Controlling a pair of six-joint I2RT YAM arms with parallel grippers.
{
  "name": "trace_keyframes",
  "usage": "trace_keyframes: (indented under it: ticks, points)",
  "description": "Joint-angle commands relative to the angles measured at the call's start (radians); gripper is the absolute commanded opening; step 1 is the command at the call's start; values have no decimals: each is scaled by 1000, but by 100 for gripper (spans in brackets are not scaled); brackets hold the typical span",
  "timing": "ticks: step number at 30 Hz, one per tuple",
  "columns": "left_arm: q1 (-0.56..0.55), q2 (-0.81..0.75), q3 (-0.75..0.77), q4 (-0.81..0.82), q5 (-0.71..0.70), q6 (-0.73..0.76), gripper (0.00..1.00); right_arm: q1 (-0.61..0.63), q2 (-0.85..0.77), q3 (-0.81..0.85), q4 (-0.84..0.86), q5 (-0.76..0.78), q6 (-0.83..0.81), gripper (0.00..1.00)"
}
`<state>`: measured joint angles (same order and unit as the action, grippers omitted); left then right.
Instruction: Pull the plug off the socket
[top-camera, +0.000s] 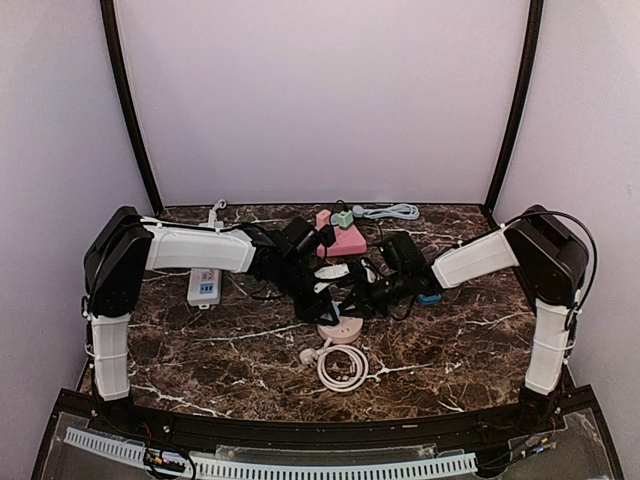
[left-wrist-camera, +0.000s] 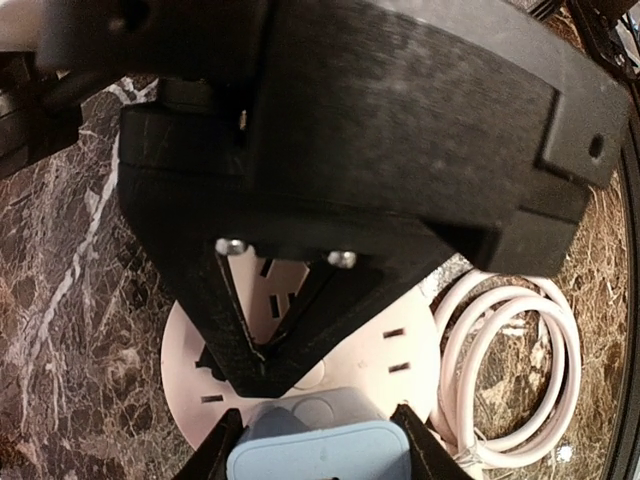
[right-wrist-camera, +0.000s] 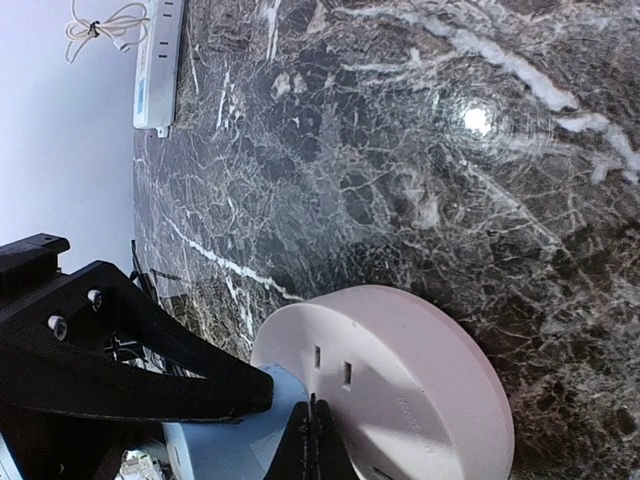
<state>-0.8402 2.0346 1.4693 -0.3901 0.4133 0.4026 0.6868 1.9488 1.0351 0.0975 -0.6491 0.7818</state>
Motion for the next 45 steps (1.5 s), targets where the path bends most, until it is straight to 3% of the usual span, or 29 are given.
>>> trace_keyframes:
  ticks: [1,20,28,37,45]
  points:
    - [9,-81,2,106,31,-62,12,5,79,-38,-173,170,-21,0]
    - [83,-154,-55,227,138,-155,13,43,94,-61,-266,329,-64,0]
    - [80,-128,-16,150,117,-110,15,47,88,-68,-269,347,-73,0]
    - [46,-107,55,22,-44,-63,15,76,90,-83,-284,388,-79,0]
    - [46,-58,179,-131,1,-36,18,86,90,-91,-300,425,-86,0]
